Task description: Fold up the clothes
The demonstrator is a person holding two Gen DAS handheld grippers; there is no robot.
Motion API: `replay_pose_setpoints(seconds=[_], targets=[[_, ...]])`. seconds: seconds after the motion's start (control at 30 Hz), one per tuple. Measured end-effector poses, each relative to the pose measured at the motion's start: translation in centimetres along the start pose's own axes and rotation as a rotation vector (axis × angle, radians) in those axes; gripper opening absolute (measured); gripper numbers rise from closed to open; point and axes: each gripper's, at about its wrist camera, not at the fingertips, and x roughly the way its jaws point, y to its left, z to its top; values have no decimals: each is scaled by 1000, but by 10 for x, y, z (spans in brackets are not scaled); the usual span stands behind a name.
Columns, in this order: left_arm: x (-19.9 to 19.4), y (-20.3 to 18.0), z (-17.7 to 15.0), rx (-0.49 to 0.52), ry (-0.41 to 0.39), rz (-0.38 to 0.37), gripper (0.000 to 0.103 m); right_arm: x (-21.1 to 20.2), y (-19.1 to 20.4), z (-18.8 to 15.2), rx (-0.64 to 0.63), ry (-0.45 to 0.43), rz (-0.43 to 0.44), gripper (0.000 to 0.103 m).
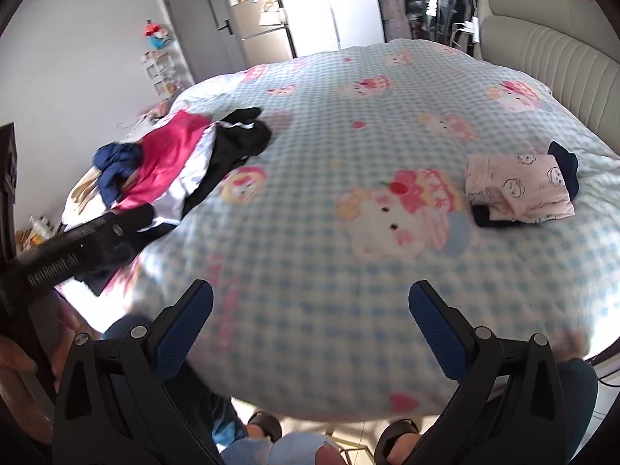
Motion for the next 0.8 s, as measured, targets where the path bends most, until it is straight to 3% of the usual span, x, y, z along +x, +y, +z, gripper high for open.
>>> replay_pose_setpoints(seconds=[0.17, 0.3, 0.57, 0.8], targets=[[-12, -14, -36, 8, 17, 12, 84, -21, 4, -27, -18, -2, -62, 102], [-22, -21, -52, 10, 22, -21, 84, -29, -4, -44, 7, 14, -83, 102], [-35, -36, -59, 27, -2, -55, 85, -35, -17, -63, 44, 24, -139, 102], [-26, -49, -63, 40, 27, -60, 86, -33, -20, -69, 50, 34, -178, 102]])
